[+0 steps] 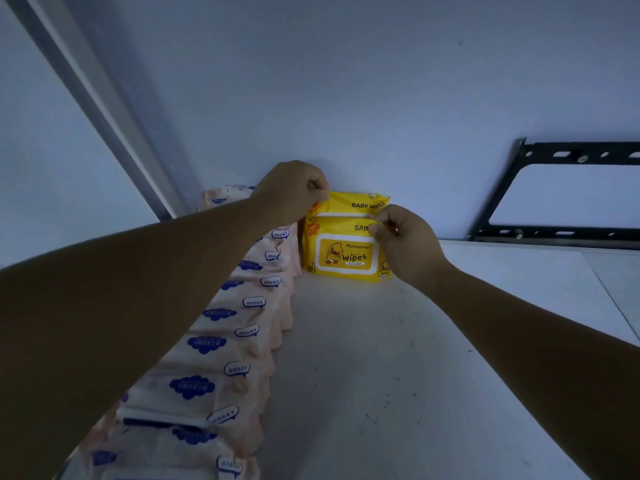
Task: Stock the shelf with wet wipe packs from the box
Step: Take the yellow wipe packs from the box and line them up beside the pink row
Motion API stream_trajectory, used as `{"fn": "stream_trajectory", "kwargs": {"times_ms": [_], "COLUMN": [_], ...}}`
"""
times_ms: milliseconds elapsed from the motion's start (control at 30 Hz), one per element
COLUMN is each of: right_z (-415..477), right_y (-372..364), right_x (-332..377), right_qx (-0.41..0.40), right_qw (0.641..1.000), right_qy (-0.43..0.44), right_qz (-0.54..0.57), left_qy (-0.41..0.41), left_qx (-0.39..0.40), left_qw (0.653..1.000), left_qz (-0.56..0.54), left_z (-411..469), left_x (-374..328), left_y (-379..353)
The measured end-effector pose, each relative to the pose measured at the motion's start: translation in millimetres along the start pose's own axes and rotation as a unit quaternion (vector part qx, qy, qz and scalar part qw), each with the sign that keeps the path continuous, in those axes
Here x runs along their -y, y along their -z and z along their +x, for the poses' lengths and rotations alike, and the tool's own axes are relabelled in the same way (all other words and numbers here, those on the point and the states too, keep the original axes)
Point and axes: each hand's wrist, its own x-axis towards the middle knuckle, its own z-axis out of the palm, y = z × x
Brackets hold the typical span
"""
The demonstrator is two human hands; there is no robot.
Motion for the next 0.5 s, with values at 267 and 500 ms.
{"fn": "stream_trajectory", "kwargs": {"times_ms": [267,500], "right_z": [8,7], "right_y": [-4,3], "right_x": [-1,3], "right_qx": [0.000,0.012], "right_qw": [1.000,0.999], "right_qy": [-0.022,-0.037], "right_qz": [0.002,-0.012], "left_qy": [0.017,0.018], "left_qx": [-0.015,-0.023], "left_qw": [0.994,0.993], "left_qz": [0.107,0.112], "left_z": [-3,-10], "left_x": [-7,-11], "left_y": [-2,0]}}
